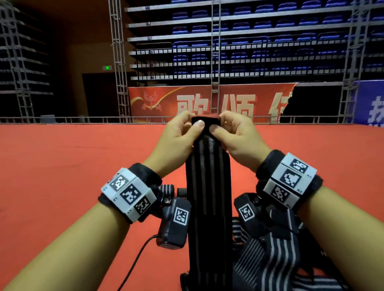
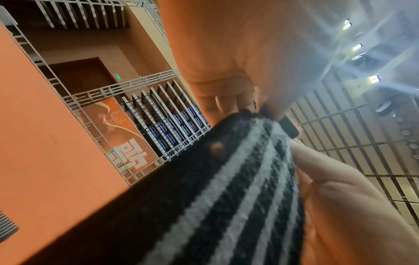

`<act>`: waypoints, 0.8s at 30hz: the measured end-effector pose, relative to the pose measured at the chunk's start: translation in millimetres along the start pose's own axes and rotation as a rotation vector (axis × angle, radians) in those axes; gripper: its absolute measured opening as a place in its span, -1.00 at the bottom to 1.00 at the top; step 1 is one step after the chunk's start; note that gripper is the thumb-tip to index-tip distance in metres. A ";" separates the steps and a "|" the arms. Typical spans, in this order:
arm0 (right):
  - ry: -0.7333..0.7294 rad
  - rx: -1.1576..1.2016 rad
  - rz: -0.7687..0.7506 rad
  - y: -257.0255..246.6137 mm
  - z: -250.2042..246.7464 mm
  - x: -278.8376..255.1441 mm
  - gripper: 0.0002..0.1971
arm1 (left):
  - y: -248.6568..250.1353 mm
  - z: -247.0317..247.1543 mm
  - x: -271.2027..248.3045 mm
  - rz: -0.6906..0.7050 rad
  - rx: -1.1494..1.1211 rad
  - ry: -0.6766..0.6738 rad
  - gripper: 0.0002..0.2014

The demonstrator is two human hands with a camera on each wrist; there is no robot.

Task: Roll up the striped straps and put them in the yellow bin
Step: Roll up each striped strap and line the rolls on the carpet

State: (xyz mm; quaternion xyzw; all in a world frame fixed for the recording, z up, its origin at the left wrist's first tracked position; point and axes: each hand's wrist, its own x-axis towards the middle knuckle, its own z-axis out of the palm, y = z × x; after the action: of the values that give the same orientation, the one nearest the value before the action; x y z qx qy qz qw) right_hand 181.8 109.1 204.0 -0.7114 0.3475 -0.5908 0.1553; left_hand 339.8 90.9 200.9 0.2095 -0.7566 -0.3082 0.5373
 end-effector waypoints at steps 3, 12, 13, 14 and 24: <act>-0.007 0.063 0.045 -10.1 0.3 -9.1 -0.80 | 4.8 -2.4 0.5 0.013 0.079 -0.018 -0.81; -0.091 0.363 -0.025 -58.3 -19.6 -11.7 -0.93 | 58.8 -7.8 -7.5 0.042 -0.142 -0.148 -0.89; -0.093 0.368 -0.026 -63.4 -21.1 -12.7 -0.94 | 64.8 -8.6 -7.9 0.049 -0.153 -0.157 -0.91; -0.092 0.367 -0.026 -67.7 -22.1 -14.4 -0.94 | 69.7 -8.7 -8.8 0.053 -0.156 -0.165 -0.92; -0.056 0.319 0.119 -63.9 -19.1 -25.8 -0.92 | 65.8 -5.3 -18.2 0.016 -0.046 -0.157 -0.92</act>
State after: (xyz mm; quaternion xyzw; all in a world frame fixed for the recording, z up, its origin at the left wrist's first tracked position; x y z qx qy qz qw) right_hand 182.0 175.6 230.3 -0.6720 0.2864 -0.6083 0.3104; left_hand 351.8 149.0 235.2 0.1663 -0.7906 -0.3370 0.4834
